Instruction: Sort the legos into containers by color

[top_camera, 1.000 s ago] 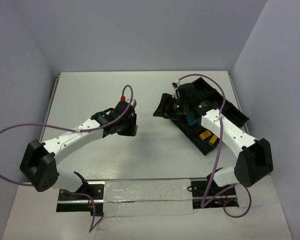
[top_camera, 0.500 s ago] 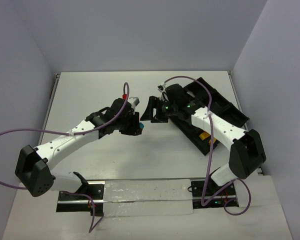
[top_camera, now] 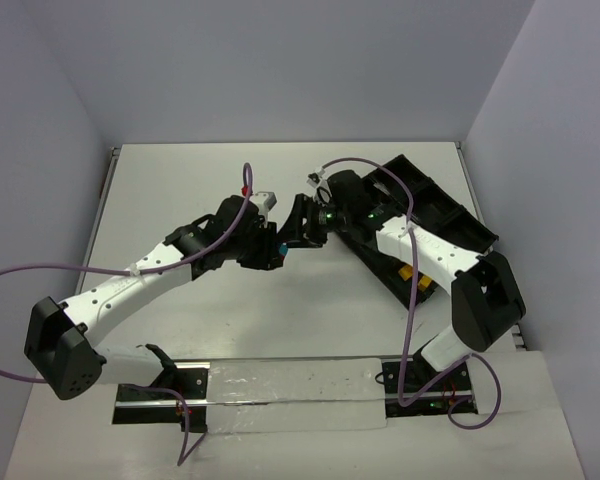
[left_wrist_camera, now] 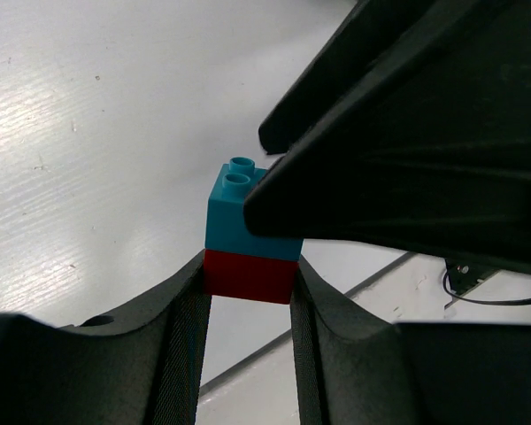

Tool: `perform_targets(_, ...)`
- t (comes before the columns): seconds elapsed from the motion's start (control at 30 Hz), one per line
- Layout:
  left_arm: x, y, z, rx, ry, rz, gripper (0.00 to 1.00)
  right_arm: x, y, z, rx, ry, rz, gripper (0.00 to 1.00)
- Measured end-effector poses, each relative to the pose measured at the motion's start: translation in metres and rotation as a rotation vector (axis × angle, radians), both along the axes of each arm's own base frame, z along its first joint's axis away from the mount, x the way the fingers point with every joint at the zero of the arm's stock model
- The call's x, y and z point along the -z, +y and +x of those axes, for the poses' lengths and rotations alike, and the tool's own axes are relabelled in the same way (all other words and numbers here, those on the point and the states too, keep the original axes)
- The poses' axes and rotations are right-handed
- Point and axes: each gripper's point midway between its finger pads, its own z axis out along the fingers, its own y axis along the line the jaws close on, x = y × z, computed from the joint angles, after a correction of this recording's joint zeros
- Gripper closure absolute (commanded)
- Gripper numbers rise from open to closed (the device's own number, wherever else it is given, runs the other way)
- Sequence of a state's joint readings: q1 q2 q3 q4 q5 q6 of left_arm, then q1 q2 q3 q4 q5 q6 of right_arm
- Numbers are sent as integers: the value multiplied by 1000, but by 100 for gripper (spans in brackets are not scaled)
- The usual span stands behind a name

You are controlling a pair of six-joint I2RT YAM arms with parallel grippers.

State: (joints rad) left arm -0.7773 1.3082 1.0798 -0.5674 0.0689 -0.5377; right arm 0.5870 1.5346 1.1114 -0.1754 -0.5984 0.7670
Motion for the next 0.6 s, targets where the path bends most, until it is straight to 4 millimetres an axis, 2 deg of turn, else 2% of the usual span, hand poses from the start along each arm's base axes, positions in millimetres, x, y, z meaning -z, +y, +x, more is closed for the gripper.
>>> perform_targets(0.1, 0, 0, 0, 0, 0, 0, 100, 1, 3, -4, -18, 20, 26, 60)
perform_targets(0.2, 0, 0, 0, 0, 1, 1, 100, 1, 5, -5, -20, 26, 40, 61)
perform_targets(0.3, -1, 1, 0, -2, -1, 2, 100, 0, 6, -5, -19, 31, 54, 57)
perform_targets(0.37, 0, 2, -1, -4, 0, 4, 100, 1, 6, -6, -18, 40, 62, 44)
perform_targets(0.43, 0, 2, 0, -5, -2, 5, 100, 0, 7, -6, -20, 46, 73, 39)
perform_targets(0.53, -1, 2, 1, -11, -9, 6, 100, -2, 9, -10, -37, 51, 88, 41)
perform_targets(0.6, -1, 3, 2, -15, -13, 9, 100, 0, 10, -12, -44, 57, 92, 48)
